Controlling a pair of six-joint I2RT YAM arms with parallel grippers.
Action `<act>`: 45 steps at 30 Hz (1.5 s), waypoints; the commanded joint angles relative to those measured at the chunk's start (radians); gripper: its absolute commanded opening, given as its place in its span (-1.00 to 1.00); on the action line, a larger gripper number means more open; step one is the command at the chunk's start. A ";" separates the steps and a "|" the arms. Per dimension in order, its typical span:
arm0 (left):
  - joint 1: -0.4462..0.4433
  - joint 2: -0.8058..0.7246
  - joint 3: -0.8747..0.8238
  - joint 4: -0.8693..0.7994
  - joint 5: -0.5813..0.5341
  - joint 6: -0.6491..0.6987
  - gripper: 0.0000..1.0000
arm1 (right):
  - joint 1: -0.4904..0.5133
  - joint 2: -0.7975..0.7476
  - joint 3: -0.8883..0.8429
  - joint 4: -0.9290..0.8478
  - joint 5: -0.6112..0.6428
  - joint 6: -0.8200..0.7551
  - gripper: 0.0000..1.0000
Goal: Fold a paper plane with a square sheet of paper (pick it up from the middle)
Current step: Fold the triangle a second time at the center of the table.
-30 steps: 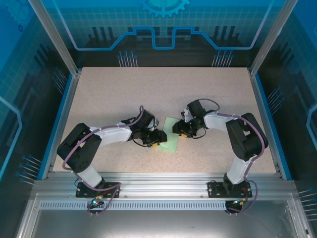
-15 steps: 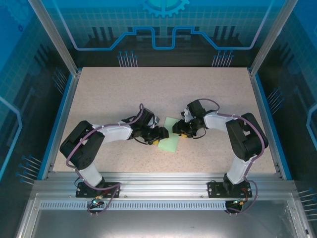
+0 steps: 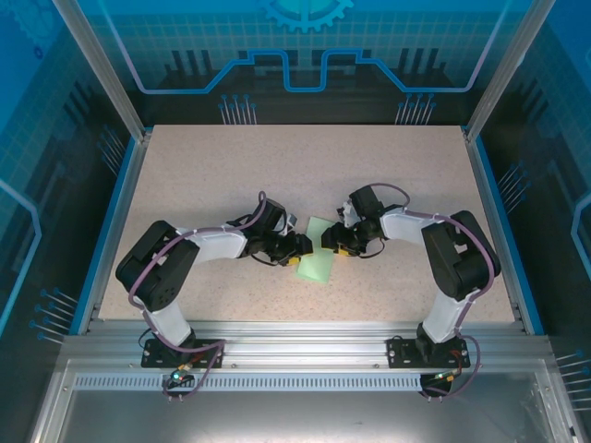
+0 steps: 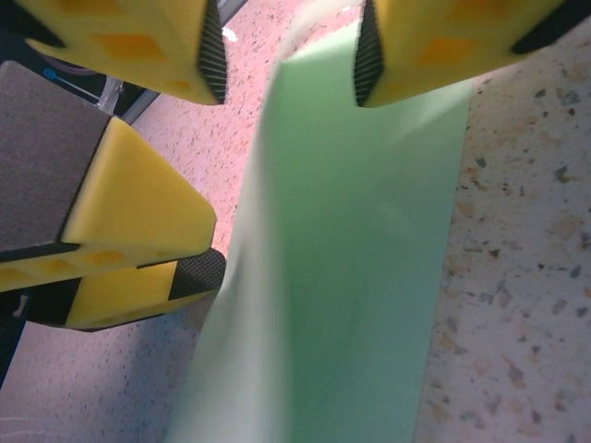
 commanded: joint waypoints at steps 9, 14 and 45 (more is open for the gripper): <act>0.026 0.011 0.033 0.009 0.042 0.000 -0.15 | -0.005 -0.340 -0.114 -0.058 0.127 -0.038 0.32; 0.030 0.034 0.064 0.007 0.074 0.015 -0.14 | 0.032 -0.449 -0.190 -0.011 0.110 -0.069 0.34; 0.065 0.072 0.099 0.062 0.197 -0.083 -0.20 | 0.753 -0.176 0.065 -0.187 0.967 -0.125 0.61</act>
